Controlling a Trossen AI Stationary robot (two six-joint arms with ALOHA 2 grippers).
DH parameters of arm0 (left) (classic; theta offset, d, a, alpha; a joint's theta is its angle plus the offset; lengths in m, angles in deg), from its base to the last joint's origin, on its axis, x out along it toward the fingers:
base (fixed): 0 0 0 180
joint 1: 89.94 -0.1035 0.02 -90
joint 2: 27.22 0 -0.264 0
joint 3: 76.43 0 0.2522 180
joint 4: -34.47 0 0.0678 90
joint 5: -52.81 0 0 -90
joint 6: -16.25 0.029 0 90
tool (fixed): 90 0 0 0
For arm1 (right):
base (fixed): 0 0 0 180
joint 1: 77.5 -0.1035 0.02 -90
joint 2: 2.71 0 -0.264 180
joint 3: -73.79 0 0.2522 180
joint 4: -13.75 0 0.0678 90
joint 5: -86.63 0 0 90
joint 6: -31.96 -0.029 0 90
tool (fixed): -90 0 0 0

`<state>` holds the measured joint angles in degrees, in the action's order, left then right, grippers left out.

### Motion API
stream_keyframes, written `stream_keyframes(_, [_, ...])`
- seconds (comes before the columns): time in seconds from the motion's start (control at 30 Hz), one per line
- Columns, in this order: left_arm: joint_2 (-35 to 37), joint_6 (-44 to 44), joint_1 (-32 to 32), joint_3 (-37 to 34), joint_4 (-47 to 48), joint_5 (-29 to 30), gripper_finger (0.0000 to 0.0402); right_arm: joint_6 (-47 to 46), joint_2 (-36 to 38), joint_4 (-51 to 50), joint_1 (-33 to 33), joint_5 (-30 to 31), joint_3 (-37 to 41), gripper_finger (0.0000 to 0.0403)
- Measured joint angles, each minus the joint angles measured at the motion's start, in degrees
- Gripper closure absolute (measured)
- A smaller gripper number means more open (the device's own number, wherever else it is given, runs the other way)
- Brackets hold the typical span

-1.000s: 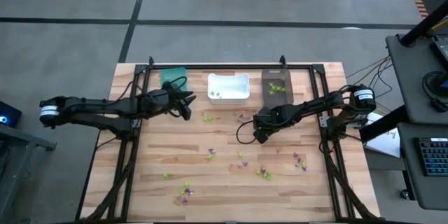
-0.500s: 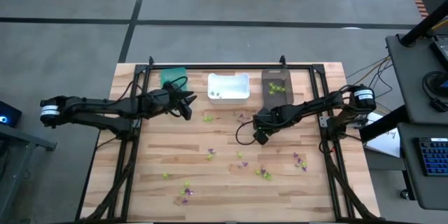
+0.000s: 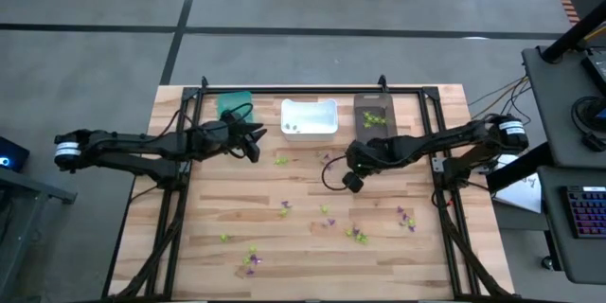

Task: Sort Halloween decoration
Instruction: Put the purple witch hat toy into the light blue bin

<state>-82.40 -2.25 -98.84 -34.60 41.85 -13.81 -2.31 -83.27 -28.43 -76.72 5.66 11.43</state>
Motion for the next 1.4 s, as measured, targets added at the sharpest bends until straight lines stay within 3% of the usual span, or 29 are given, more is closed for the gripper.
stream_keyframes(0.27, [0.71,3.80,0.39,1.41,-5.96,-4.94,0.0309,11.22,-0.16,23.75,2.04,-0.85,-0.11,0.0394])
stream_keyframes(0.43, [1.11,6.99,1.05,4.47,-5.81,-6.84,0.0309,17.42,-2.73,32.32,5.23,-3.10,-2.27,0.0394])
stream_keyframes(0.87, [2.54,10.59,1.74,9.92,-2.99,-8.41,0.0309,31.00,-16.17,33.34,9.30,-3.71,-19.71,0.0394])
stream_keyframes(1.4, [8.97,12.04,1.85,11.63,3.99,-8.54,0.0309,38.17,-36.64,33.52,12.53,-11.04,-44.80,0.0394])
